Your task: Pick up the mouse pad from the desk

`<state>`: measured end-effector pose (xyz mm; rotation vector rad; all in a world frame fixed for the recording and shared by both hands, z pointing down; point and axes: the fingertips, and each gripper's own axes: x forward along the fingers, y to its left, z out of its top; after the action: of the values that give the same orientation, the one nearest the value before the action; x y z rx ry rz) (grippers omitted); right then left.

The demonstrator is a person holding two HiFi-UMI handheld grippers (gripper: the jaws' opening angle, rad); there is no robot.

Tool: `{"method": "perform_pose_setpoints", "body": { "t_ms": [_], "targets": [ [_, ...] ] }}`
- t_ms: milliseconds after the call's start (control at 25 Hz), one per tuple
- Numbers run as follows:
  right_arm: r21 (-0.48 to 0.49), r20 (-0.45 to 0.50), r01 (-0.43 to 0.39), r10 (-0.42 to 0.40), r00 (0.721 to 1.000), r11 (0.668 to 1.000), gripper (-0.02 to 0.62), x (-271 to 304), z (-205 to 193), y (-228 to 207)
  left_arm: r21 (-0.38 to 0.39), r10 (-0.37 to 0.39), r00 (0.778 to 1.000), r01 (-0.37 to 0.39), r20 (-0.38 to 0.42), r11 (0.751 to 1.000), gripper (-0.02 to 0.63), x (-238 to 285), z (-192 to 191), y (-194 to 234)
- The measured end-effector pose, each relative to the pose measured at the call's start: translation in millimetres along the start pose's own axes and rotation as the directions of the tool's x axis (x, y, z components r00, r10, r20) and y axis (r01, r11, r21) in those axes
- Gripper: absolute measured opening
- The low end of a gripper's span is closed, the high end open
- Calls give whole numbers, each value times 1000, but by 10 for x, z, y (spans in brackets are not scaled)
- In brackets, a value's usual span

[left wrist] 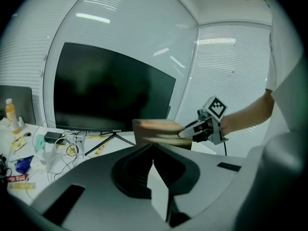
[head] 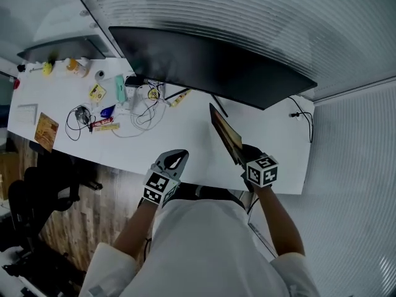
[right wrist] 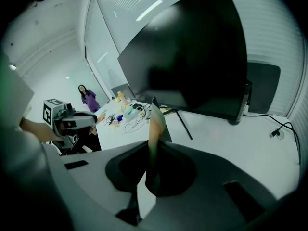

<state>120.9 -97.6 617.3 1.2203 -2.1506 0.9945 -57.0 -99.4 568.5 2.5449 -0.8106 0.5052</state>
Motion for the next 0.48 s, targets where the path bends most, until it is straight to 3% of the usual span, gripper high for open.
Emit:
{"method": "perform_pose_setpoints", "body": {
  "t_ms": [240,480],
  "targets": [
    [79,160,-21,8,987,997,48,-682,225,-114,-2,38,997,-38,66,999,20,6,343,-338],
    [74,287,0,-21,958,997,48,-1329,340,-218,-16,65,989,-63,136,998,20,-28,604,-666]
  ]
}}
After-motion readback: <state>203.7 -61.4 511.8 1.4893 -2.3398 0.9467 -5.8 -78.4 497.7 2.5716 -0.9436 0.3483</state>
